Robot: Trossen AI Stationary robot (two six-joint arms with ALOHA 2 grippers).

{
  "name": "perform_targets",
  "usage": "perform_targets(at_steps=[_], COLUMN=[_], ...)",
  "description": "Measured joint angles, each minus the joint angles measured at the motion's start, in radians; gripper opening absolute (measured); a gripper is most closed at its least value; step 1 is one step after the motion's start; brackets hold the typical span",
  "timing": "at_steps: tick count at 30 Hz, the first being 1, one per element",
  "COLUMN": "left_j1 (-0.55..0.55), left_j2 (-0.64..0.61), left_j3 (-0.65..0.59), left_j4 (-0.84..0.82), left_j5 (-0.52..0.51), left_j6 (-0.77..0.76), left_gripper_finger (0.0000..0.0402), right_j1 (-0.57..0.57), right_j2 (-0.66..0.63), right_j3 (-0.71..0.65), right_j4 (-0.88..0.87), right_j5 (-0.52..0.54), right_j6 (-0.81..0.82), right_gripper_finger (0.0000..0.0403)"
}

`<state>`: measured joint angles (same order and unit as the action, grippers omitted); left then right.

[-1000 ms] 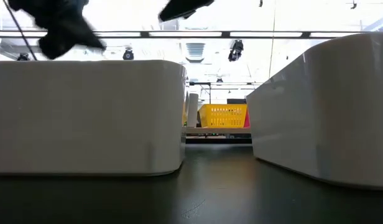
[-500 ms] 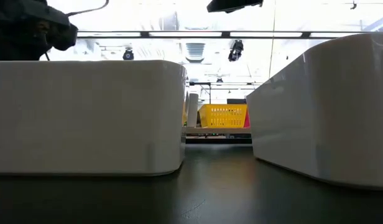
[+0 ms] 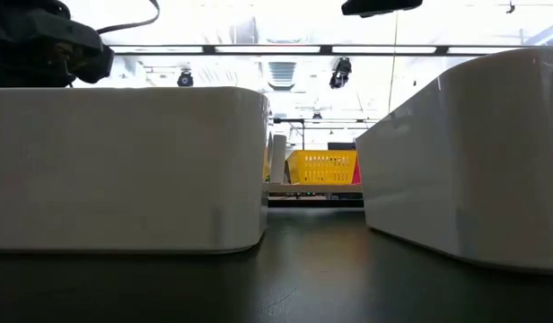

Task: Stack baskets on shelf by color
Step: Stack the left yellow bin on top of the yellow bin on the shelf

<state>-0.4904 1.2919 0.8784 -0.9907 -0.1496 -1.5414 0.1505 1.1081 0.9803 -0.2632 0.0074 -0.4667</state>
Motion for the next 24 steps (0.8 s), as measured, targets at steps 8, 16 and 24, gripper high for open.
perform_targets(at_steps=[8,16,24], left_j1=[0.017,0.064,0.083], left_j2=[0.003,0.066,0.071], left_j3=[-0.005,-0.018,-0.018], left_j4=[0.014,0.013,0.013], left_j5=[-0.002,-0.004,-0.002], left_j6=[-0.003,-0.002,0.010], left_gripper_finger=[0.0112,0.0161,0.0161], right_j1=[0.000,0.000,0.000], right_j2=[-0.066,-0.073,-0.072], right_j3=[-0.084,-0.100,-0.102], right_j4=[0.067,0.067,0.061], right_j5=[0.001,0.002,0.003], right_j6=[-0.006,-0.006,0.011], right_gripper_finger=[0.0022,0.0022,0.0022])
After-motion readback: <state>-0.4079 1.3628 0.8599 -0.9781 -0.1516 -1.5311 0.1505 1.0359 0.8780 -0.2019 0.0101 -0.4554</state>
